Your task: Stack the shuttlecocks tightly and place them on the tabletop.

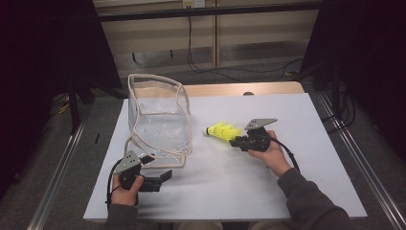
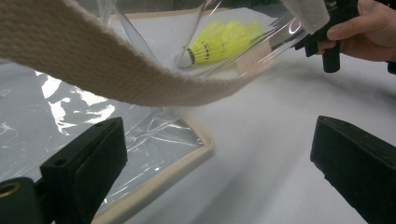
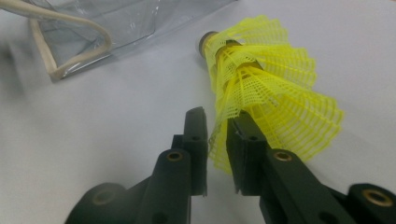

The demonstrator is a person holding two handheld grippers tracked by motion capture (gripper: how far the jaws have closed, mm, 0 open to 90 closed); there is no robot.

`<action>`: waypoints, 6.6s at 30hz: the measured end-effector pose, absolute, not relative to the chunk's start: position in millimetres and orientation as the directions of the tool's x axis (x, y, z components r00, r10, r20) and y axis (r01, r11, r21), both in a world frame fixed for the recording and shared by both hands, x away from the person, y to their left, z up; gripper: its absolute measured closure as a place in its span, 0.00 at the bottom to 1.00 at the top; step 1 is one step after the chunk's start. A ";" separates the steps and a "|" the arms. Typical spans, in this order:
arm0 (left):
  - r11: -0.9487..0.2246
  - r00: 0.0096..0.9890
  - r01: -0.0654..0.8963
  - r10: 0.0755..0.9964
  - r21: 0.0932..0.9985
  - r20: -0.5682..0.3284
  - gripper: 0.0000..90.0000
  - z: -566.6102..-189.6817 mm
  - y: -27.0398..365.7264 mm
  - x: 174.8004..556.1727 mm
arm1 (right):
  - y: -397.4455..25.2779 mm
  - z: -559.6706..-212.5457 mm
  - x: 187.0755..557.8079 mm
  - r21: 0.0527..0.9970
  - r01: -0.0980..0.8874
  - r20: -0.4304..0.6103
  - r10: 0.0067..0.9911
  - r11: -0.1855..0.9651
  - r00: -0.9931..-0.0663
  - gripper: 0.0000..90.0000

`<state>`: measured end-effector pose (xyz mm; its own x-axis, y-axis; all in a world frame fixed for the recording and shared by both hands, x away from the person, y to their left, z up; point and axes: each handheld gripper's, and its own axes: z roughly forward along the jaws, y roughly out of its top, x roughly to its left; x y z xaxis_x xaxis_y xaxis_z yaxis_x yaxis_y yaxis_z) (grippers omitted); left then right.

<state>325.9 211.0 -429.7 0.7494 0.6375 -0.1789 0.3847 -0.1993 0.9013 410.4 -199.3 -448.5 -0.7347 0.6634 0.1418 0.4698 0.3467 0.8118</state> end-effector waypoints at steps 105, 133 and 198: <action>-0.192 0.747 0.386 0.639 0.902 -0.184 0.04 -430.2 212.9 326.7 | -157.6 -457.2 432.1 0.809 0.492 0.045 0.800 0.323 -0.599 0.89; -0.191 0.746 0.385 0.641 0.903 -0.182 0.04 -429.4 213.2 325.7 | -160.2 -456.1 427.9 0.807 0.499 0.075 0.782 0.317 -0.619 0.79; -0.196 0.745 0.389 0.641 0.900 -0.182 0.04 -431.2 211.4 324.6 | -155.7 -458.1 410.2 0.838 0.468 0.071 0.795 0.280 -0.603 0.75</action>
